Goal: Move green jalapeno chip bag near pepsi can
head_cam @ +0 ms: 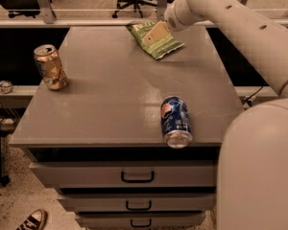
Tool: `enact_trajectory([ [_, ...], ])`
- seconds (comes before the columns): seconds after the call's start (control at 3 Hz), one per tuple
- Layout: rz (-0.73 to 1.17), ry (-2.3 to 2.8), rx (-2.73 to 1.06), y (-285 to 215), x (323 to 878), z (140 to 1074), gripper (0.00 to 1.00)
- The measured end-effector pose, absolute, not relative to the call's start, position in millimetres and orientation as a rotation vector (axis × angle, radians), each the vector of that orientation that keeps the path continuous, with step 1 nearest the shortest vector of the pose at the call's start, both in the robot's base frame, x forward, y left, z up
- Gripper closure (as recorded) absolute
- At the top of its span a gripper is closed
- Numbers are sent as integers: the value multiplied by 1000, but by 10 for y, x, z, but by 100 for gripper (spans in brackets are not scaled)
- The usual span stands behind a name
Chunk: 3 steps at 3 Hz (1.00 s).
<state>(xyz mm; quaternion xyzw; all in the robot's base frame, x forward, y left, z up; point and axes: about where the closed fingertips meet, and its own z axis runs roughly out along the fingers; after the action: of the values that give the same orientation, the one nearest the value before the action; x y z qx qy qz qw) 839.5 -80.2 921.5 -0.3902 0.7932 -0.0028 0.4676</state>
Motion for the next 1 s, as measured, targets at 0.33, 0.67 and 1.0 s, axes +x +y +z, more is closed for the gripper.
enact_trajectory([
  [0.33,79,2003,-909,-781,8554,8981,0],
  [0.67,161,2031,-890,-740,8621,8805,0],
  [1.0,267,2060,-889,-699,8629,8604,25],
])
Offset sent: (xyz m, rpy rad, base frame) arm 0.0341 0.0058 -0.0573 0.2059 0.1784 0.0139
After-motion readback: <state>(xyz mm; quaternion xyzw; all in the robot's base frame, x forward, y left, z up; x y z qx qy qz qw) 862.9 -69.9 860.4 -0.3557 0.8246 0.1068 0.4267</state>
